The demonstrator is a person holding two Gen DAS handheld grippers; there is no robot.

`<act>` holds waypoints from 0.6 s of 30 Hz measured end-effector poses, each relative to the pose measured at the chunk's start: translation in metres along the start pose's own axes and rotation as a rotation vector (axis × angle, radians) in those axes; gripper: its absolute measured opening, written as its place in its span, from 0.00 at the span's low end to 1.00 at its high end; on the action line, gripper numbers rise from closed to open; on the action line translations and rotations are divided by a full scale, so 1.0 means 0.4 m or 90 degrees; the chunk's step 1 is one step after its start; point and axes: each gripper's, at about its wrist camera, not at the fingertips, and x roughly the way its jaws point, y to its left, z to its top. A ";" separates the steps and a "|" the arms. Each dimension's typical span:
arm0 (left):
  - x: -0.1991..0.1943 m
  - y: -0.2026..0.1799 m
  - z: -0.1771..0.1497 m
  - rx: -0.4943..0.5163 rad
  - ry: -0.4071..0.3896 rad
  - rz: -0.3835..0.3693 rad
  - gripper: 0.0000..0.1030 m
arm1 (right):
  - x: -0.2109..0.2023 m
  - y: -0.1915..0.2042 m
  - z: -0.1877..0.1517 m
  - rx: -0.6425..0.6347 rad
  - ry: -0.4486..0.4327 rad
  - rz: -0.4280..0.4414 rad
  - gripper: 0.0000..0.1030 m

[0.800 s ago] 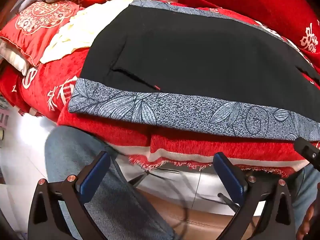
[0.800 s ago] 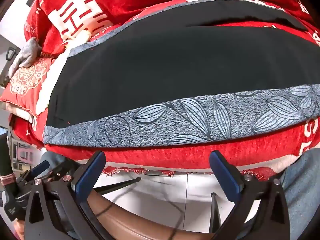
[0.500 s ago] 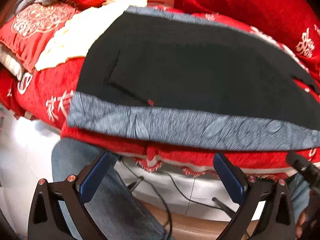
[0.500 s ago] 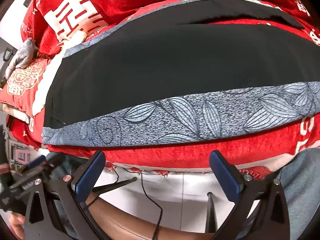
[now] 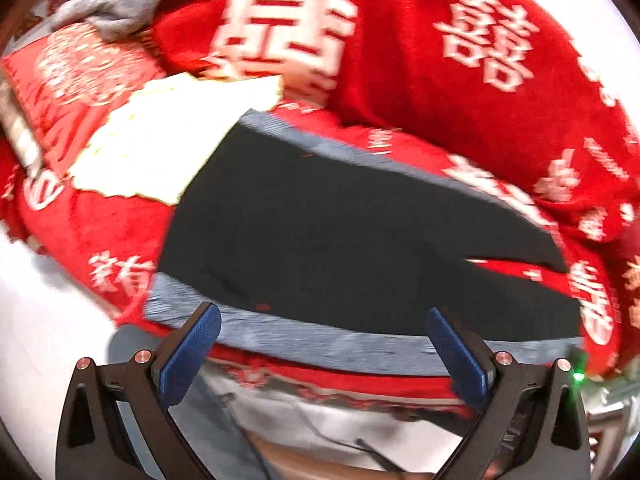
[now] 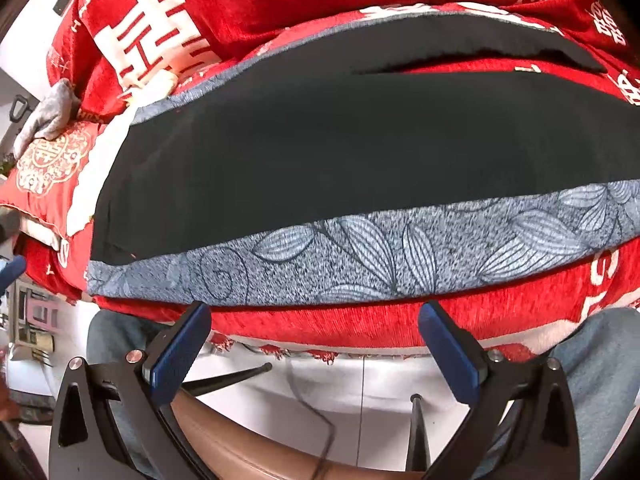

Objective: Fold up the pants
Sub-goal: 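Move both grippers toward the waistband of the black trousers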

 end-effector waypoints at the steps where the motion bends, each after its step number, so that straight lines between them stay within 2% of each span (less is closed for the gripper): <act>1: -0.016 -0.040 0.013 0.009 0.003 -0.025 1.00 | -0.012 -0.004 0.007 -0.001 -0.008 0.002 1.00; 4: -0.068 -0.127 0.030 0.040 -0.019 -0.085 1.00 | -0.056 -0.012 0.031 -0.004 -0.041 0.001 1.00; 6: -0.102 -0.166 0.043 0.066 -0.043 -0.098 1.00 | -0.082 -0.019 0.044 0.000 -0.061 0.003 1.00; 8: -0.115 -0.199 0.031 0.108 -0.081 -0.060 1.00 | -0.102 -0.023 0.052 0.003 -0.076 0.009 1.00; 10: -0.087 -0.203 0.006 0.146 -0.088 0.006 1.00 | -0.103 -0.031 0.050 0.009 -0.077 0.018 1.00; 14: 0.006 -0.102 -0.048 0.140 -0.037 0.083 1.00 | -0.065 -0.043 0.032 0.030 -0.044 0.039 1.00; 18: 0.127 0.077 -0.110 0.085 0.057 0.142 1.00 | -0.023 -0.035 0.023 0.039 -0.012 0.064 1.00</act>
